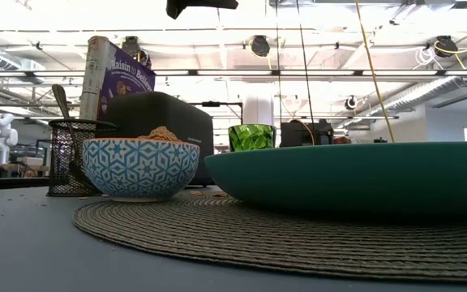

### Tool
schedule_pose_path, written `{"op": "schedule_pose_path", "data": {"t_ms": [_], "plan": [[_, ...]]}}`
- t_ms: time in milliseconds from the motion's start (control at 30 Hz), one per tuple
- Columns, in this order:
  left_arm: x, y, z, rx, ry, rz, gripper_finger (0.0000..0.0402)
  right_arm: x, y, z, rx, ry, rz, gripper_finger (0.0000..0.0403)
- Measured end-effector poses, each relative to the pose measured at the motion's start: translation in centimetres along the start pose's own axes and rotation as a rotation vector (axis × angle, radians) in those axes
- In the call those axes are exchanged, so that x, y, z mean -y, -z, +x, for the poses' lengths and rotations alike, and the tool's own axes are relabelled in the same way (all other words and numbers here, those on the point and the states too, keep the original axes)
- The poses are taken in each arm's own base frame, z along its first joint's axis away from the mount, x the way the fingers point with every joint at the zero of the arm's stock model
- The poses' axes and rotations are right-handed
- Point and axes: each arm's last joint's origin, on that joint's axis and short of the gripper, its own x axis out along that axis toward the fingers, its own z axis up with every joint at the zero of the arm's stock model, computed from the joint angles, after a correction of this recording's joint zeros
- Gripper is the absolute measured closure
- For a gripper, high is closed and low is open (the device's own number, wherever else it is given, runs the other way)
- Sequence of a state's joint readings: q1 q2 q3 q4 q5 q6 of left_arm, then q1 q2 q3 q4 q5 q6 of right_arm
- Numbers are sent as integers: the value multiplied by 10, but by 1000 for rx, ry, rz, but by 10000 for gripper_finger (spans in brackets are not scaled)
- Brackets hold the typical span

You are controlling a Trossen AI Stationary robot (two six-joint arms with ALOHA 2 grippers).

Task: Arrange a breakfast setting
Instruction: Put the apple on the gray table mat

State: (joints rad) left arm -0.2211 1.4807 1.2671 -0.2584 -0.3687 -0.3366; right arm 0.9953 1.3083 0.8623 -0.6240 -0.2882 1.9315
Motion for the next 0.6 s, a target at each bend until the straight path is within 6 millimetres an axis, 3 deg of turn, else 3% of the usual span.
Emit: {"op": "schedule_pose_path", "data": {"t_ms": [233,600], "plan": [[0,0,0,0,0,0,188,1,6,4,-4,8,72,174],[0,0,0,0,0,0,188,-4,6,20,15,11,47,174]]}}
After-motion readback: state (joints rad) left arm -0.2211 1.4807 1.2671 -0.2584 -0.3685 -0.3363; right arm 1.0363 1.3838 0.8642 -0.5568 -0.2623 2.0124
